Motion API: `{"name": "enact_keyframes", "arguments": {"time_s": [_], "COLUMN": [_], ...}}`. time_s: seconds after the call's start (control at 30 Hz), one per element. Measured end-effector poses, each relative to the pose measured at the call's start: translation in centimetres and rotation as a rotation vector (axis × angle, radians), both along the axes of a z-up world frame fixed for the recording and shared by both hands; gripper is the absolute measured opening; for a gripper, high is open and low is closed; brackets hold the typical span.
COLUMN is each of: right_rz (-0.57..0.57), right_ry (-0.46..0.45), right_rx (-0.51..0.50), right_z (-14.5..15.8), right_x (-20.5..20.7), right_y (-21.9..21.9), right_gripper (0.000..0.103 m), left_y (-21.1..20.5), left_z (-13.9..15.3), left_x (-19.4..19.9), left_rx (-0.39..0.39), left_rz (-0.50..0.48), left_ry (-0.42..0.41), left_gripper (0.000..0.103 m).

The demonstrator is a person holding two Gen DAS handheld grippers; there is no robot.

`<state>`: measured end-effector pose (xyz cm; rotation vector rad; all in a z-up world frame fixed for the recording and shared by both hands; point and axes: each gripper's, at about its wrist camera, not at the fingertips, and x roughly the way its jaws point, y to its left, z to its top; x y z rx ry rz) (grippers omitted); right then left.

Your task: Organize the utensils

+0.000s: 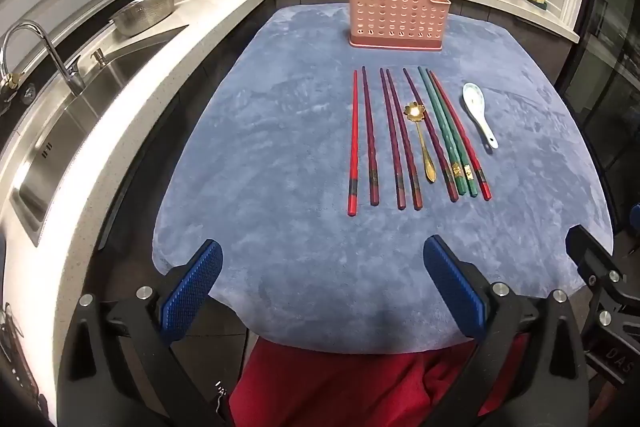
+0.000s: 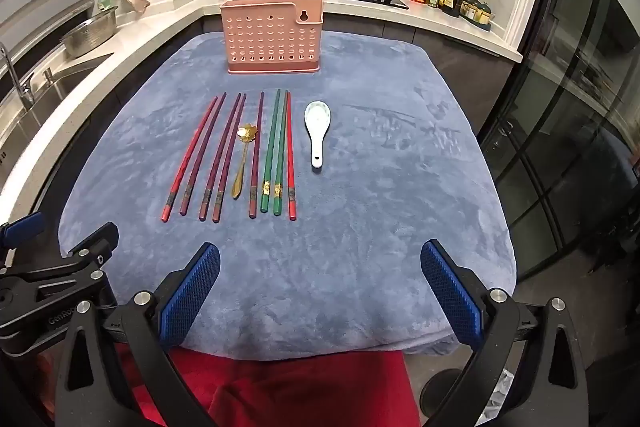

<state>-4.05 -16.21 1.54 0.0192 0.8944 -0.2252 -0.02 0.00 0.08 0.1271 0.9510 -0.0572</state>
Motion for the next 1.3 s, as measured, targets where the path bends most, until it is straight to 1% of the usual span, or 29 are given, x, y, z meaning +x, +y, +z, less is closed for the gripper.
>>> {"name": "enact_keyframes", "arguments": {"time_s": [0.13, 0.3, 0.37, 0.43, 1.3], "right_rz": [-0.002, -0.007, -0.006, -0.007, -0.009], "right_ry": [0.002, 0.007, 0.004, 0.005, -0.003], "right_rx": [-0.004, -0.006, -0.009, -0.010, -0.018], "right_z": [0.13, 0.20, 0.56, 0.58, 0.24], "right_x": [-0.16, -0.13, -0.08, 0.08, -0.12], "right_y": [-0.03, -0.01, 0.00, 0.12, 0.11], "right_gripper": [0.096, 0.096, 0.096, 0.096, 0.096], "left_y": [-0.28, -0.61, 0.31, -0.16, 0.11], "left_z": [0.28, 0.30, 0.40, 0.10, -0.28], "left_x": [-0.31, -0.63, -0.36, -0.38, -0.35], "left_rx": [0.012, 0.013, 0.003, 0.009, 0.022], "left_rz": [-0.002, 0.001, -0.007, -0.005, 0.008], "left_ry": [-0.018, -0.014, -0.007, -0.008, -0.004], "left_gripper": [0.096, 0.096, 0.096, 0.096, 0.096]}}
